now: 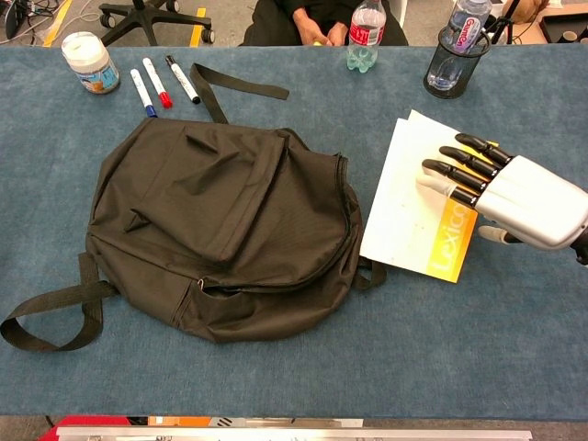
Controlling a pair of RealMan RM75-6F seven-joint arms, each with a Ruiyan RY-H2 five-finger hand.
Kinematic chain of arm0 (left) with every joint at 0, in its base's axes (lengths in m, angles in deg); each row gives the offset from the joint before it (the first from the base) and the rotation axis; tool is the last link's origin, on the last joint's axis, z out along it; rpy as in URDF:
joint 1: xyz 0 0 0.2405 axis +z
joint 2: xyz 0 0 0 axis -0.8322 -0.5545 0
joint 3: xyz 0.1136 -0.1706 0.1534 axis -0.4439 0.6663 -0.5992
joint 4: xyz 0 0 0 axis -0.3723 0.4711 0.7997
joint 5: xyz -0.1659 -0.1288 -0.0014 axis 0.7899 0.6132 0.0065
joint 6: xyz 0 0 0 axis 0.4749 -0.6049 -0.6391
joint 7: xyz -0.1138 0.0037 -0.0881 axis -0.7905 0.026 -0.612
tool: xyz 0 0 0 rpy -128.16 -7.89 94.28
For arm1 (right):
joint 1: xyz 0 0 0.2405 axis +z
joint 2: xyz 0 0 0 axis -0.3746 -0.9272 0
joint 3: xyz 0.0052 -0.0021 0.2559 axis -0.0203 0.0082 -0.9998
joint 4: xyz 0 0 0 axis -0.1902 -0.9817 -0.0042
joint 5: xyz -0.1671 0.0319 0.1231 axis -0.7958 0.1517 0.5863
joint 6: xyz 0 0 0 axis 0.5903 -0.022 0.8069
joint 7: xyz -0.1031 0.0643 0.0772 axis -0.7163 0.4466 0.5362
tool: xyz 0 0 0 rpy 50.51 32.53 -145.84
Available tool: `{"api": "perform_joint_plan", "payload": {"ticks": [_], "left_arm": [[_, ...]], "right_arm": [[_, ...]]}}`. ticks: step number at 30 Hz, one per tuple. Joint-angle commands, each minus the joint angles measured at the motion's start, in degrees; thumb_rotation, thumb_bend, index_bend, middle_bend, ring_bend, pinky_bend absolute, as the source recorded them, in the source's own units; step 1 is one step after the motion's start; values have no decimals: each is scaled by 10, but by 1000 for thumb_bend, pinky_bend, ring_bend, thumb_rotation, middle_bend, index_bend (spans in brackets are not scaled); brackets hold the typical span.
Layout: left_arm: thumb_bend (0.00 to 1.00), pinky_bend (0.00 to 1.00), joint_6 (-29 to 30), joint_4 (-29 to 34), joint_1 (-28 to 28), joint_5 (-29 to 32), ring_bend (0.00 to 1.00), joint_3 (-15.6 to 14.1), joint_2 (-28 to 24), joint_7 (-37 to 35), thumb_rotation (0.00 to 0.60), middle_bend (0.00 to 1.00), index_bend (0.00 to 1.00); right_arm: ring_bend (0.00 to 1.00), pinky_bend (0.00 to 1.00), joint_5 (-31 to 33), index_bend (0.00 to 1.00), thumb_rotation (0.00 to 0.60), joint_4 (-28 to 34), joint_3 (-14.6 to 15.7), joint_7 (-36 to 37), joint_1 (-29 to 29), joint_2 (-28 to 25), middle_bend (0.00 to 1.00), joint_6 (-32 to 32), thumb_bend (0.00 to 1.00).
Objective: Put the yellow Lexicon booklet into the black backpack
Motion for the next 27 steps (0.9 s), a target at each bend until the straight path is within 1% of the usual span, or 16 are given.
{"api": "perform_joint_plan", "payload": {"ticks": [1,8,12,15,17,20,22,27], "left_arm": [[98,78,-4,1,-2,0,100,-1,-1,-5,600,116,116],[98,77,-16,2,-5,-3,102,-4,-7,-26,600,116,115],[98,77,-22,3,-8,-2,108,-6,-14,-29,600,116,116],[98,77,-22,5,-8,-1,108,-6,-17,-28,600,116,116],[98,77,-24,7,-8,0,108,-6,-19,-30,600,116,116],[98,77,-28,9,-10,3,108,-7,-22,-29,600,116,116],[98,77,-29,10,-11,2,109,-7,-23,-29,600,116,116],[98,78,-26,10,-11,-1,109,-7,-25,-30,600,116,115]], "right_arm": [[0,0,-3,14,600,-40,7,14,8,24,85,19,66],[0,0,-2,13,600,-104,20,42,17,61,82,34,128],[0,0,0,25,600,-125,26,60,25,74,86,43,207],[0,0,2,92,600,-133,29,74,29,79,132,51,321],[0,0,5,137,600,-138,30,81,32,83,166,55,359],[0,0,10,195,600,-143,30,87,37,89,206,57,367],[10,0,16,252,600,-142,28,92,41,93,239,59,375],[75,0,29,365,600,-133,22,99,50,96,309,63,397]]}}
